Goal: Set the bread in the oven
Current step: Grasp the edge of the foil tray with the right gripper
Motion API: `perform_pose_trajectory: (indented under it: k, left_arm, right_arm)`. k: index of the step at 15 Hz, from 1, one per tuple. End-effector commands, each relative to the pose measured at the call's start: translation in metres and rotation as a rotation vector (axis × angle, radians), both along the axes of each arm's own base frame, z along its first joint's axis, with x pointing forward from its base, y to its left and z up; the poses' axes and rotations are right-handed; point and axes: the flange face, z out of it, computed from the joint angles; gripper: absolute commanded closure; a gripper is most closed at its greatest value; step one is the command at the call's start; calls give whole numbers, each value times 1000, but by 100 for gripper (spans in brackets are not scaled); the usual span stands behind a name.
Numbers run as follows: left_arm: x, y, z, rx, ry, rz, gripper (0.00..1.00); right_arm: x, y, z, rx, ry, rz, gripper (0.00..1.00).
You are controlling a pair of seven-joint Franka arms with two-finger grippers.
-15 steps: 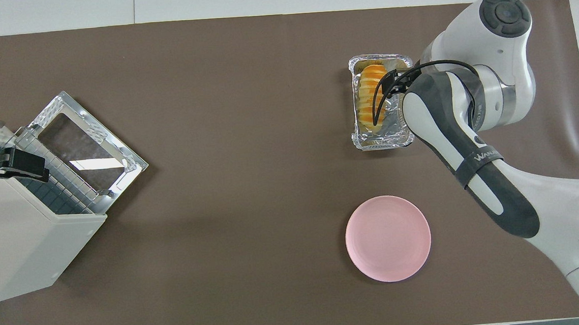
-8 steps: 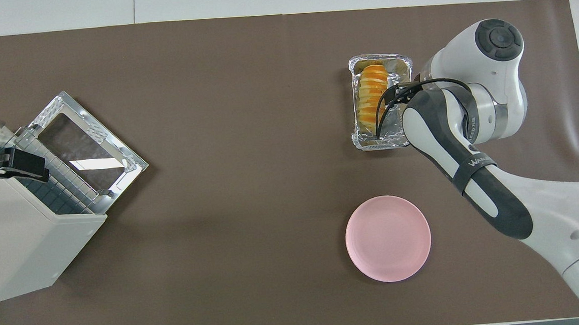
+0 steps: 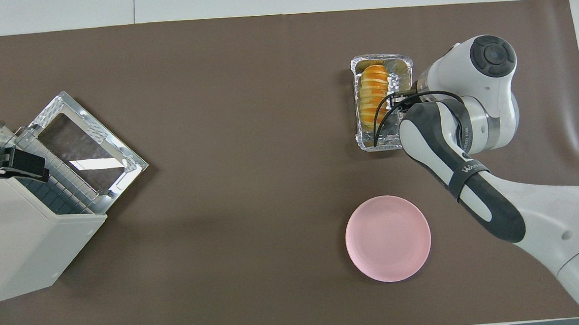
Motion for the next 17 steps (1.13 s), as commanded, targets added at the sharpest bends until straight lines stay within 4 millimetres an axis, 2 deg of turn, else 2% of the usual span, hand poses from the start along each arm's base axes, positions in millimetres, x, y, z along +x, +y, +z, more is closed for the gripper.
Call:
perform_pose_trajectory:
  k: [1,6,13,16,17]
  left_arm:
    - [-6,2,5,7,-9,4,0]
    - [-6,2,5,7,-9,4,0]
    - [-6,2,5,7,-9,4,0]
    - [-6,1,5,7,-9,3,0]
    - [-6,2,5,7,-9,4,0]
  right_arm:
    - [-7,-2,9,-5,-8,1,100]
    - [3,2,28,-3,-1,9,100]
    - [24,22,107,97,17,-17,100]
    - [22,71,130,155,26,-51,100]
    - [20,96,136,161,35,-71,100]
